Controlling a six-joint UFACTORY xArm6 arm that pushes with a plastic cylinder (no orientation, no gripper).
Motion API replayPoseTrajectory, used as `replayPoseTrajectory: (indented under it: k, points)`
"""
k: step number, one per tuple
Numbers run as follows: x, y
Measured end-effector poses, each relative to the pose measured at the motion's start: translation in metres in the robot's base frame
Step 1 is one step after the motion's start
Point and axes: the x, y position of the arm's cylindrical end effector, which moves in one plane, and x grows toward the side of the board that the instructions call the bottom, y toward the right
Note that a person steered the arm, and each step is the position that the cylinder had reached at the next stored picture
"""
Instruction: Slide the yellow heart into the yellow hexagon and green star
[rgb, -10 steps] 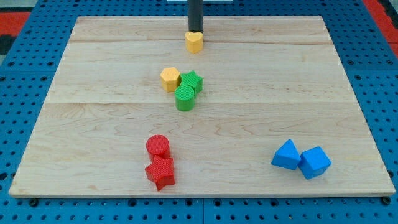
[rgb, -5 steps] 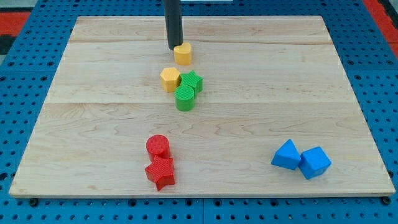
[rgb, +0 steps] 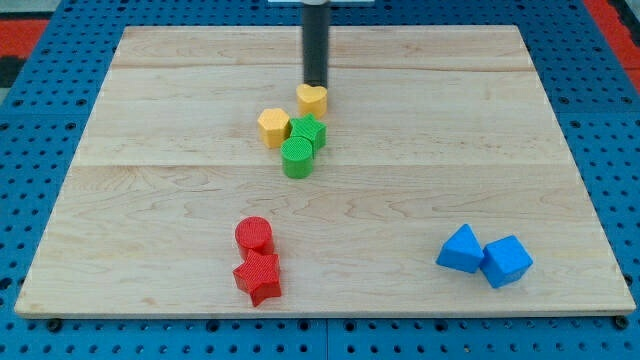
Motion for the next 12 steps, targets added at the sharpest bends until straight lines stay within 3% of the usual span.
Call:
replayPoseTrajectory:
  k: [2,4,6,8,12]
  points:
    - [0.015,-0.008]
    - [0.014,0.056]
    - [0.014,0.032]
    - [0.022,0.07]
    - [0.03,0.031]
